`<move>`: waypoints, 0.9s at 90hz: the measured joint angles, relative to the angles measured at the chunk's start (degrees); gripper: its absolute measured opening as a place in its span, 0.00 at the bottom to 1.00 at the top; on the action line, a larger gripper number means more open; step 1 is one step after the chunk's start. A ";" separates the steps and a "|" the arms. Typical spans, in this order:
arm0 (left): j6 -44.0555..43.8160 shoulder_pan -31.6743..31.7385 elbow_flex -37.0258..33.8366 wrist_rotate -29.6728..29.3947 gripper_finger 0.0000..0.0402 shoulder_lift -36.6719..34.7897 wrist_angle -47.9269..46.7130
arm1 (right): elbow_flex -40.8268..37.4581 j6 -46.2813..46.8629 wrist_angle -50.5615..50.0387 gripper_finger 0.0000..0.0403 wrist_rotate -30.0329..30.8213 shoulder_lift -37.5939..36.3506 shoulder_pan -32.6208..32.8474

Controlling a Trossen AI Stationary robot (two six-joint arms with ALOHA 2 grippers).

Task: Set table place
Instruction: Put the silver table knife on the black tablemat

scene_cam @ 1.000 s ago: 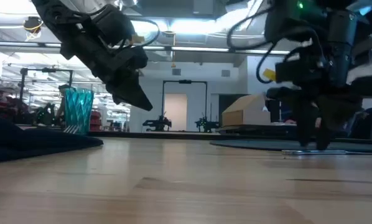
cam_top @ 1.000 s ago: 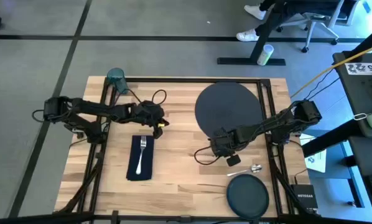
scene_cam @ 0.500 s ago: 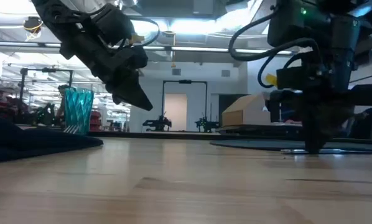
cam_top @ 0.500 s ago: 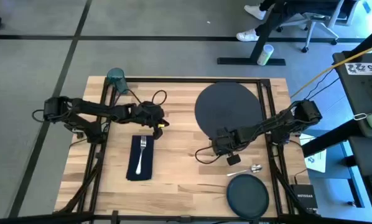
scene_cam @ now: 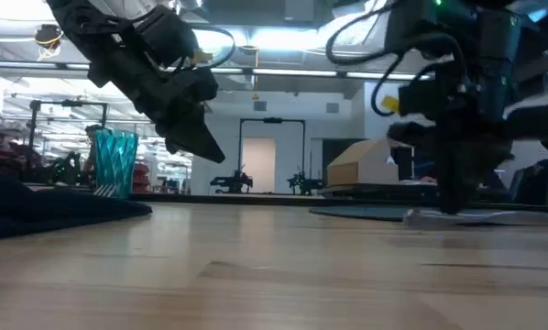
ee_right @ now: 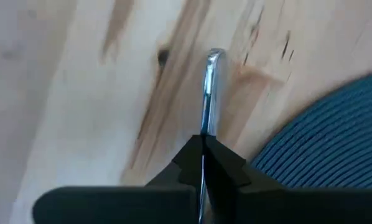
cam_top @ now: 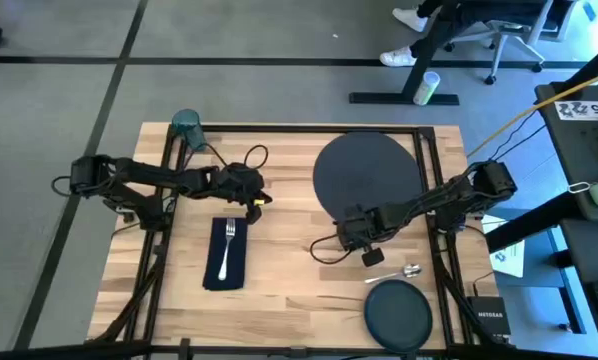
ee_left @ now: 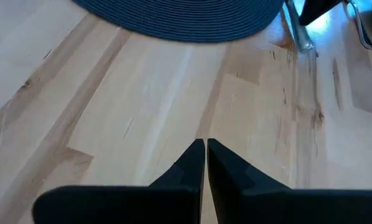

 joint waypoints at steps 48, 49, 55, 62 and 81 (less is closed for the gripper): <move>0.00 0.00 0.00 0.00 0.00 0.00 0.00 | 4.99 -1.65 -5.51 0.00 0.74 0.00 -0.02; 0.00 0.00 0.00 0.00 0.00 0.00 0.00 | 4.91 -1.58 -5.43 0.00 0.61 0.00 -0.02; 0.00 0.00 0.00 0.00 0.00 0.00 0.00 | 4.11 -1.30 -5.35 0.02 0.41 -0.02 -0.06; -0.08 -0.07 0.01 0.00 0.00 0.00 -0.01 | 2.81 -0.47 -5.31 0.05 0.44 -0.02 -0.56; -0.33 -1.23 0.02 0.00 0.00 0.00 -0.15 | -0.51 1.40 -2.96 0.17 -1.41 -0.02 -3.70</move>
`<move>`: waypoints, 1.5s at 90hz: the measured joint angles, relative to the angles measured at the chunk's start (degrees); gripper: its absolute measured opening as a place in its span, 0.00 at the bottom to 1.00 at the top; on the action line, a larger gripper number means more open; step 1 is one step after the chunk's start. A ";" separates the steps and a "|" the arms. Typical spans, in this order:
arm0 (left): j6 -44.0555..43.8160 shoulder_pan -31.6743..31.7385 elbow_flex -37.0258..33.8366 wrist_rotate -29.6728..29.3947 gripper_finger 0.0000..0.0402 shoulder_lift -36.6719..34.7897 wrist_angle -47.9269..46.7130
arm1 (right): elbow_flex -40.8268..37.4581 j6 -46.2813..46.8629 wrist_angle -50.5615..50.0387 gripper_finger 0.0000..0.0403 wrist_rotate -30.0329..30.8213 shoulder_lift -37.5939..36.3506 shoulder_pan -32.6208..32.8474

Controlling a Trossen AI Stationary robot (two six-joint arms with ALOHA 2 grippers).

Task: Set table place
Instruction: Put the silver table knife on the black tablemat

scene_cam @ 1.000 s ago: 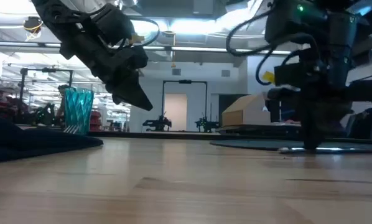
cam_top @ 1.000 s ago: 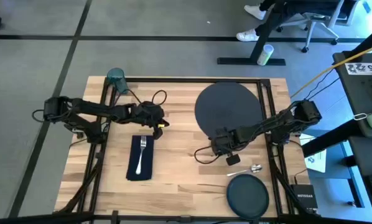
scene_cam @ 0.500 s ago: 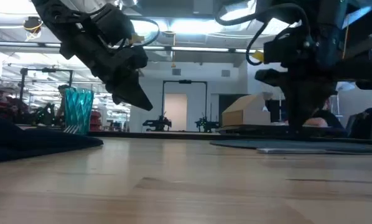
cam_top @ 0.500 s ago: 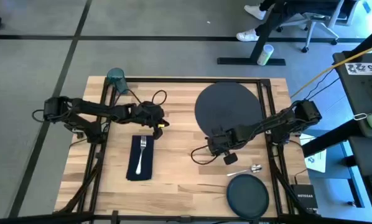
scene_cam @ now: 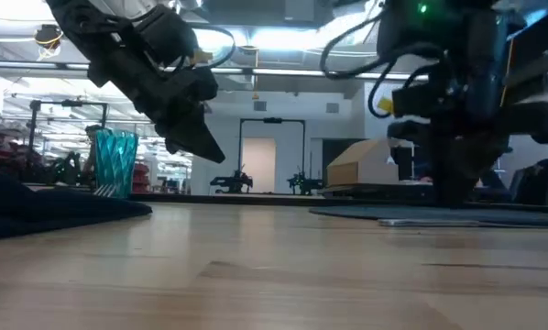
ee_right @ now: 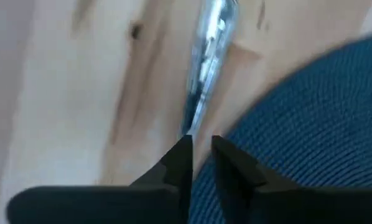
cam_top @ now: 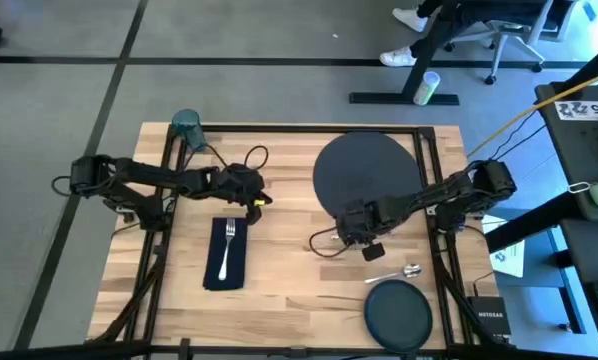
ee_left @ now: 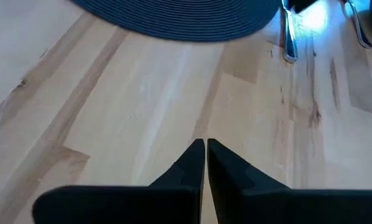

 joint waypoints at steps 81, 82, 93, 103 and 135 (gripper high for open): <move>-1.18 -1.72 0.00 -0.02 0.00 0.00 -2.63 | 2.85 0.22 -1.07 0.00 -4.42 -0.39 0.36; -1.17 -1.72 0.00 -0.02 0.00 0.00 -2.64 | 3.30 0.22 -1.67 0.00 -4.19 -0.41 0.46; -1.09 -1.72 0.00 -0.02 0.00 0.00 -2.62 | 7.40 -0.01 -6.35 0.00 -2.28 -0.42 1.56; -0.90 -1.72 0.00 -0.02 0.00 0.00 -2.54 | 10.50 -0.03 -12.11 0.00 0.97 -0.48 1.47; -0.94 -1.76 0.00 -0.02 0.00 0.00 -2.71 | 6.36 -3.02 -10.19 0.01 -4.90 -0.57 -1.57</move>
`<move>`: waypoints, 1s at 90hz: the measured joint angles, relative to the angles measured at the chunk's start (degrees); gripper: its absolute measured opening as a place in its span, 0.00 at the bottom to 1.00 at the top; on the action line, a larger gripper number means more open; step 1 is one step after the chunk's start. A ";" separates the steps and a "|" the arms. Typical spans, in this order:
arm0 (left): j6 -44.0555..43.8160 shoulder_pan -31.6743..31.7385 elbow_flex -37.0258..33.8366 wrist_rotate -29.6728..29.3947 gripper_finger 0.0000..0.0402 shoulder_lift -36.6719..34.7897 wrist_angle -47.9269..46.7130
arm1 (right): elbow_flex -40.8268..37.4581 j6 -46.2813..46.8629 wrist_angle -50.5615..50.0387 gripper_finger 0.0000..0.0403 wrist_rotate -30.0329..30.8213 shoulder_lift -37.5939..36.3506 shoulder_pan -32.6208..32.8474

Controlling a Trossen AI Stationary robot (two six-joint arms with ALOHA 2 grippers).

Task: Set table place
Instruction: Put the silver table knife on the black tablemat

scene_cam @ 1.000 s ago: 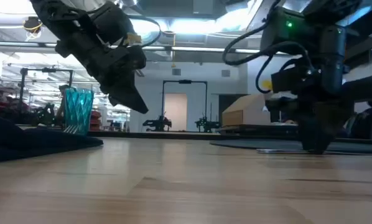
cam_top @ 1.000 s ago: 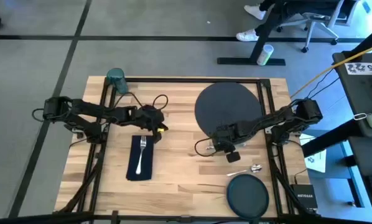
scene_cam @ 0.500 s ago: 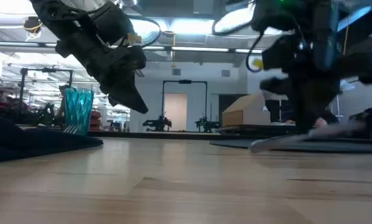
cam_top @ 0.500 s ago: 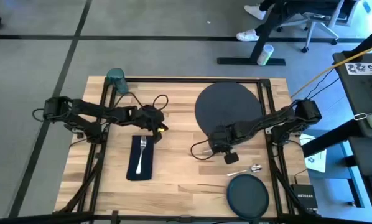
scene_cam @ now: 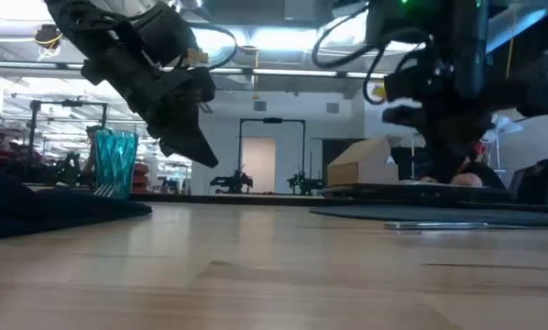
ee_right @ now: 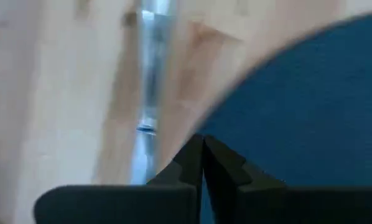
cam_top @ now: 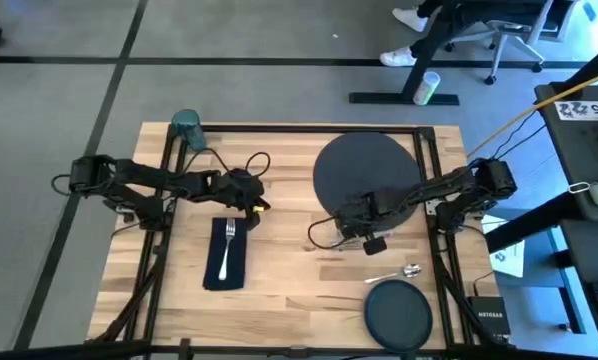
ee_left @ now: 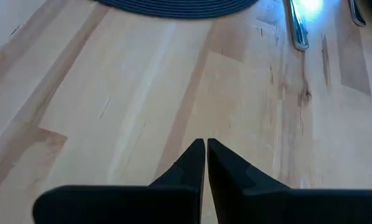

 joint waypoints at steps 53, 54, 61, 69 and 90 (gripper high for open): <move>0.90 -0.88 0.00 0.02 0.00 0.00 0.00 | -10.91 3.34 13.10 0.31 -3.24 0.26 1.49; 0.90 -0.88 0.00 0.02 0.00 0.00 0.01 | -11.13 3.37 13.44 0.30 -3.11 0.21 1.49; 0.85 -0.87 0.00 0.00 0.00 0.00 0.03 | -13.00 3.41 15.54 0.22 -2.28 -0.07 1.19; 0.53 -0.86 0.00 -0.02 0.00 0.00 0.07 | -12.81 3.47 13.92 0.07 -1.52 0.02 0.32; -0.22 -0.86 0.00 -0.10 0.00 0.00 0.04 | -6.66 3.40 1.71 0.00 7.28 -0.51 0.39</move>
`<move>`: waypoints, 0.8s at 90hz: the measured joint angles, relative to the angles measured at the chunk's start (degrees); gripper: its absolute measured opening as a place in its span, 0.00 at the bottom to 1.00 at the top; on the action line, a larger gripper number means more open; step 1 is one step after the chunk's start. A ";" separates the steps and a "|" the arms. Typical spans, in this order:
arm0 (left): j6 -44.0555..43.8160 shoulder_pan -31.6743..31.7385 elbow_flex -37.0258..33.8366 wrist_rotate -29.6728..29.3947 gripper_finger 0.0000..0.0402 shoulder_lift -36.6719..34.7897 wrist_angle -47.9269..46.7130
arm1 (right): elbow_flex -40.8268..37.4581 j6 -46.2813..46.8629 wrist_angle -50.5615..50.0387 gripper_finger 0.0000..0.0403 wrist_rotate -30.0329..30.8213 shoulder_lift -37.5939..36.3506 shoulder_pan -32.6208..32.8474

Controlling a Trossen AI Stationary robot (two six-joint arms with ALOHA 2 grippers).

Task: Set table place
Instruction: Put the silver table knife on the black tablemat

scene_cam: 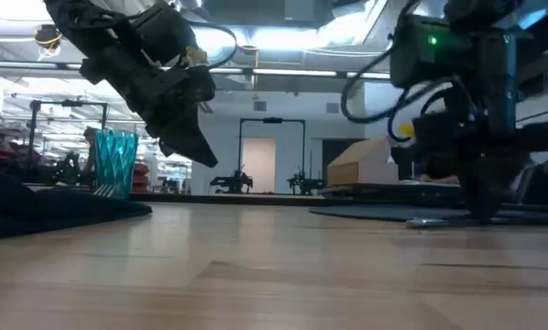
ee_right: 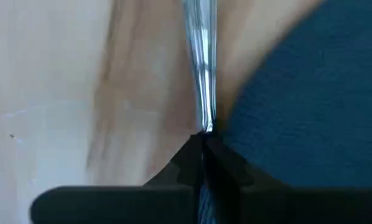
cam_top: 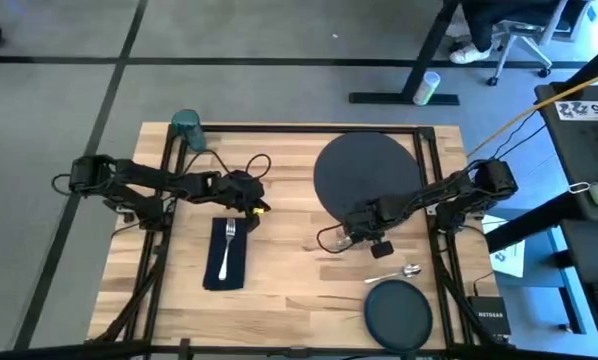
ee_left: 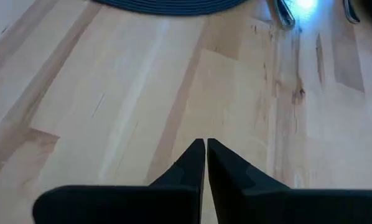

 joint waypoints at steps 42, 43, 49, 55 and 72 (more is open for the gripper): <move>-0.05 -0.04 0.00 0.04 0.00 -0.02 -0.17 | 3.21 1.34 -2.06 0.00 -5.13 0.03 2.07; -0.02 -0.04 0.00 0.04 0.00 -0.02 -0.17 | 3.22 1.36 -2.03 0.00 -5.13 0.03 2.11; 0.05 -0.04 0.00 0.04 0.00 -0.02 -0.14 | 3.25 1.43 -2.01 0.00 -5.03 0.03 2.42; 0.09 -0.04 0.00 0.04 0.00 -0.02 -0.16 | 3.25 1.32 -1.86 0.00 -4.37 0.03 2.25; 0.13 -0.09 0.00 0.04 0.00 -0.02 -0.19 | 1.94 -0.63 0.62 0.02 -1.66 0.01 1.43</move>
